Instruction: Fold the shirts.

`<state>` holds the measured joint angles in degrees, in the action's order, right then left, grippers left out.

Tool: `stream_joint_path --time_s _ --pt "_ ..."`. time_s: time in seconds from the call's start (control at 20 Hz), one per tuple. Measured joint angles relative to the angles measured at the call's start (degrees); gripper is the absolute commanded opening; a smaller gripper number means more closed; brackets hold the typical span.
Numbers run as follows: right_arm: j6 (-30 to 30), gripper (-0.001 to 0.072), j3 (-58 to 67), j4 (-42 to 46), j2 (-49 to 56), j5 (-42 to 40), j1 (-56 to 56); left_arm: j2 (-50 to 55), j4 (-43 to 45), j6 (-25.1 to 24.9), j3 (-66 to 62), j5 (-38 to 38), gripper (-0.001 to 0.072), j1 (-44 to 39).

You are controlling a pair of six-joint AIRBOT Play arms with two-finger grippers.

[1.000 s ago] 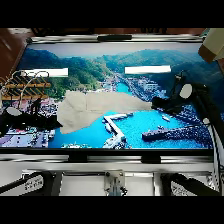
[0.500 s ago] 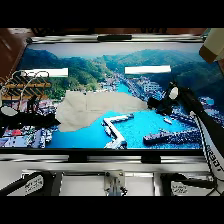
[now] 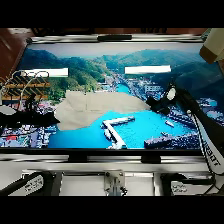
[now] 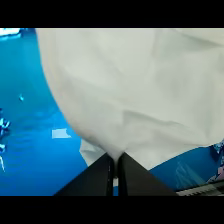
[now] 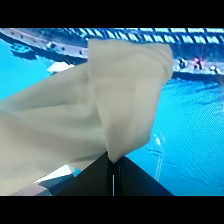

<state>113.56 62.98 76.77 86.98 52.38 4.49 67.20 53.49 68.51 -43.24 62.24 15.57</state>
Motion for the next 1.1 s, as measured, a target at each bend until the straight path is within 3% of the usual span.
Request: stream_joint_path --time_s 0.2,0.45,0.7,0.9,1.1 --pt "-4.2 0.0062 3.96 0.55 -6.86 1.38 0.0 -3.08 -0.02 -0.98 -11.17 2.12 0.0034 0.11" --pt "-6.16 0.0062 13.16 6.1 -19.52 1.97 0.02 -8.98 -0.02 -1.25 -37.33 3.02 0.0034 1.64" --pt "-4.09 0.0062 25.2 17.77 -31.58 -0.68 0.0 -13.33 -0.02 2.4 -62.75 -3.23 0.0035 7.1" --pt "-2.21 0.0063 31.19 25.11 -38.82 4.7 0.0 -16.52 5.27 7.78 -70.97 -5.11 0.0035 11.23" --pt "-3.76 0.0063 32.87 27.39 -43.69 14.43 0.0 -18.45 10.36 11.1 -72.3 -1.75 0.0035 12.39"
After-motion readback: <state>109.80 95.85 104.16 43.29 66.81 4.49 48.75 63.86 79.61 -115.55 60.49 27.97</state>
